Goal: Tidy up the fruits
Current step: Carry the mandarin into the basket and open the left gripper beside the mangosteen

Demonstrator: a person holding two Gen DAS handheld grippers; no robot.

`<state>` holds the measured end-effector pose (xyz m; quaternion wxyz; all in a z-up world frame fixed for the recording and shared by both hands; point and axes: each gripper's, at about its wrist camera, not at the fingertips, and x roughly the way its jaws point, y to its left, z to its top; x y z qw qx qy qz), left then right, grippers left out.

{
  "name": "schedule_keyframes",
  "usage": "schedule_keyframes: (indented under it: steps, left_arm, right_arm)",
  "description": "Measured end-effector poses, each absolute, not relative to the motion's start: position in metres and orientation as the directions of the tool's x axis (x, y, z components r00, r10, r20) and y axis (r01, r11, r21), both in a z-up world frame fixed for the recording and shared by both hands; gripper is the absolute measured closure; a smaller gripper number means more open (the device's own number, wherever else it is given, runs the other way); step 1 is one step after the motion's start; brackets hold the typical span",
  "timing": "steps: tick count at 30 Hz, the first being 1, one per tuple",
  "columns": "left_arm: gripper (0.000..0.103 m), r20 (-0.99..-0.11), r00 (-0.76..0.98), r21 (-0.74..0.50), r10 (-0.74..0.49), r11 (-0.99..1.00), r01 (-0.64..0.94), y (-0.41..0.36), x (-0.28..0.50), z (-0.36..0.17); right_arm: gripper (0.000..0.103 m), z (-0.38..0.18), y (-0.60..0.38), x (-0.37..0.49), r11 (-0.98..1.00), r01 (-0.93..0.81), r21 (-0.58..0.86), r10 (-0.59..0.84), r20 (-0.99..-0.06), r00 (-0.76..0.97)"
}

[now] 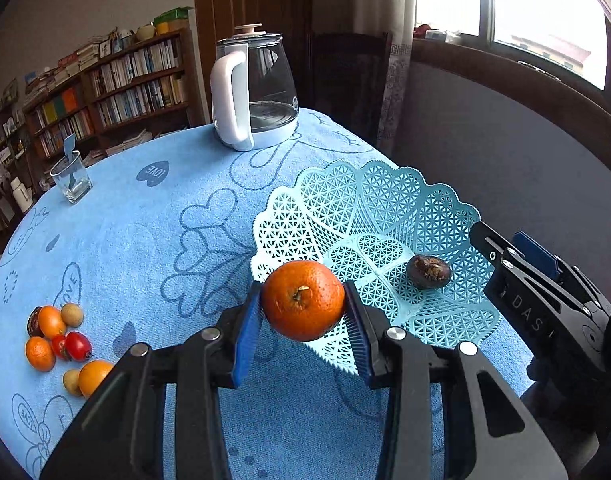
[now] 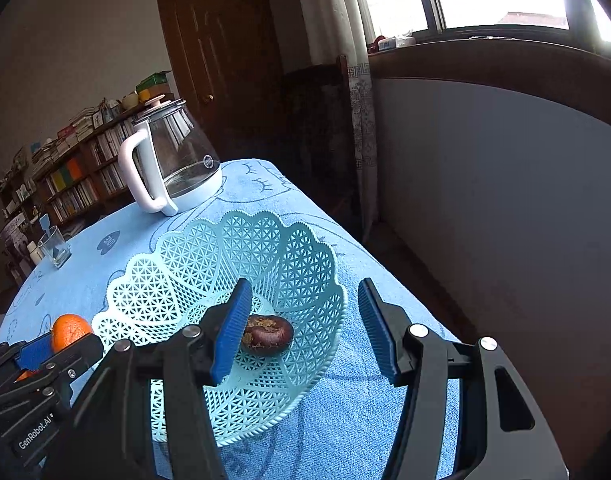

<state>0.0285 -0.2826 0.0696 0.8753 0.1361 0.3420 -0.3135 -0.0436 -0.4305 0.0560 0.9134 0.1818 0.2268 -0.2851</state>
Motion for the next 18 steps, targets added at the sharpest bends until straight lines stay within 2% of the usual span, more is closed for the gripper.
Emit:
schedule_keyframes:
  steps: [6,9,14,18]
  left_arm:
    - [0.061,-0.691,0.552,0.010,-0.466,0.758,0.653,-0.292,0.031,0.065]
    - [0.036,-0.672,0.568,0.000,-0.474,0.767,0.641,-0.287,0.031,0.070]
    - [0.027,-0.645,0.608,0.003,-0.462,0.794,0.607,-0.273,0.031,0.078]
    - [0.026,-0.644,0.622,-0.009,-0.446,0.817,0.577,-0.261,0.034,0.080]
  right_arm:
    - [0.046,0.056,-0.432,-0.044,0.766,0.609,0.205,-0.445,-0.515,0.733]
    - [0.046,0.056,-0.432,-0.044,0.766,0.609,0.205,-0.445,-0.515,0.733]
    - [0.046,0.055,-0.432,-0.044,0.766,0.609,0.208,-0.444,-0.514,0.734]
    - [0.042,0.055,-0.432,-0.046,0.761,0.612,0.214,-0.449,-0.508,0.735]
